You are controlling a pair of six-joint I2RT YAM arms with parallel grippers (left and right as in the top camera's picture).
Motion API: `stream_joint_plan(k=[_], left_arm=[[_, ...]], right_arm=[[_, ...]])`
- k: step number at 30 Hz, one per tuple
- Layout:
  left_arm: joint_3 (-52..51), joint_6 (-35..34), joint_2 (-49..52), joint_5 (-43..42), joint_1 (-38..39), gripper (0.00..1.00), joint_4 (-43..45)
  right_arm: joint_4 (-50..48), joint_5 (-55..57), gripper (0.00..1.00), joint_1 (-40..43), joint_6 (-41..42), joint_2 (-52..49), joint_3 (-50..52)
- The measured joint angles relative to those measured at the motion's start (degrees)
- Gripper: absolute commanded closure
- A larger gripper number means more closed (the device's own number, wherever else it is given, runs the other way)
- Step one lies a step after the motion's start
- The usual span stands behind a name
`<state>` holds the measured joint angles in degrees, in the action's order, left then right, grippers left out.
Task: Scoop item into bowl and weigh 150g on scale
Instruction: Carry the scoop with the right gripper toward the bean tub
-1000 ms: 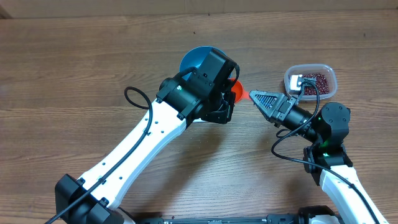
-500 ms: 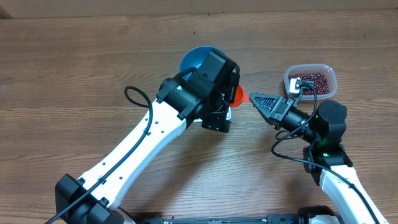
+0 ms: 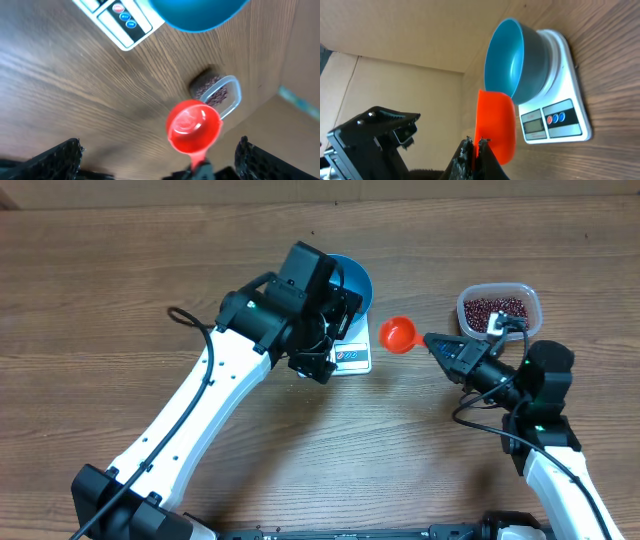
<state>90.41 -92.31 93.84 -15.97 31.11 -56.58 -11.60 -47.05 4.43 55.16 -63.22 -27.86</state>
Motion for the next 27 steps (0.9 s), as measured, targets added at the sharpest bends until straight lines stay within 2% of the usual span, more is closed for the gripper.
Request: stream_joint_plan(k=[3, 6, 10, 13, 16, 21, 27], left_arm=[[0.00, 8.46, 0.00, 0.50, -0.02, 0.01, -0.02], [0.00, 19.80, -0.02, 1.18, -0.02, 0.00, -0.04], [0.00, 32.98, -0.02, 1.97, -0.02, 0.18, -0.04], [0.00, 40.59, -0.02, 3.50, -0.02, 0.25, -0.57], [0.00, 45.83, -0.02, 5.86, -0.02, 0.30, -1.84], [0.00, 51.82, -0.02, 9.42, -0.02, 0.50, -3.23], [0.00, 56.37, -0.02, 10.80, -0.02, 0.54, -3.43]], right_arm=[[0.85, -1.27, 0.96, 1.49, -1.66, 1.53, 0.00], [1.42, -2.47, 0.96, 2.25, -2.84, 3.19, 0.00], [1.81, -4.48, 0.96, 3.10, -4.26, 4.33, 0.00], [2.64, -5.84, 0.96, 3.74, -4.76, 4.35, -0.02], [5.73, -6.80, 0.96, 4.02, -5.16, 4.35, -0.70], [14.95, -7.28, 0.96, 4.17, -7.54, 4.35, -4.87], [34.88, -5.95, 0.96, 4.17, -15.15, 4.35, -13.62]])
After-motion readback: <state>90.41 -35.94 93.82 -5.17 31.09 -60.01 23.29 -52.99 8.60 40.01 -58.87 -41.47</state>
